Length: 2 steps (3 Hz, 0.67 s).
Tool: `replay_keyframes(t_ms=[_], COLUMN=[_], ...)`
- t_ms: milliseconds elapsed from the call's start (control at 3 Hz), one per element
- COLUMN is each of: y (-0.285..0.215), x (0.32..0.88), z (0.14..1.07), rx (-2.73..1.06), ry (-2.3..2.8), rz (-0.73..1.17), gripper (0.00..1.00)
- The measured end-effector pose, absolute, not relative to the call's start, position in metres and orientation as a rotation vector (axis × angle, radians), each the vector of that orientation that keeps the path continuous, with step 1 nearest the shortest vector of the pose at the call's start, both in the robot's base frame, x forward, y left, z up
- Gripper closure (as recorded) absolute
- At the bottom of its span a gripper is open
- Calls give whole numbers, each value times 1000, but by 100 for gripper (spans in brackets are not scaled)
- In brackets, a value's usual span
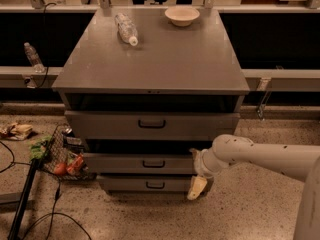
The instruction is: Open middle drawer
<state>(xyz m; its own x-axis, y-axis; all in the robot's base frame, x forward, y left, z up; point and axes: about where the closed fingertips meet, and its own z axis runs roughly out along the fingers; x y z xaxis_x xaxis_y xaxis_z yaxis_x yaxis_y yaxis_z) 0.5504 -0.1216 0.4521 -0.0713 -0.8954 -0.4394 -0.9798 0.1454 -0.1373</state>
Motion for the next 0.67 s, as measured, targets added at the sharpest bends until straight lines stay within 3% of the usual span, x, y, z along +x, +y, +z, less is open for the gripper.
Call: replay_keyframes(t_ms=[667], y=[-132], x=[581], z=[434], rx=[-1806], ry=[2009], rz=[255], gripper=[0])
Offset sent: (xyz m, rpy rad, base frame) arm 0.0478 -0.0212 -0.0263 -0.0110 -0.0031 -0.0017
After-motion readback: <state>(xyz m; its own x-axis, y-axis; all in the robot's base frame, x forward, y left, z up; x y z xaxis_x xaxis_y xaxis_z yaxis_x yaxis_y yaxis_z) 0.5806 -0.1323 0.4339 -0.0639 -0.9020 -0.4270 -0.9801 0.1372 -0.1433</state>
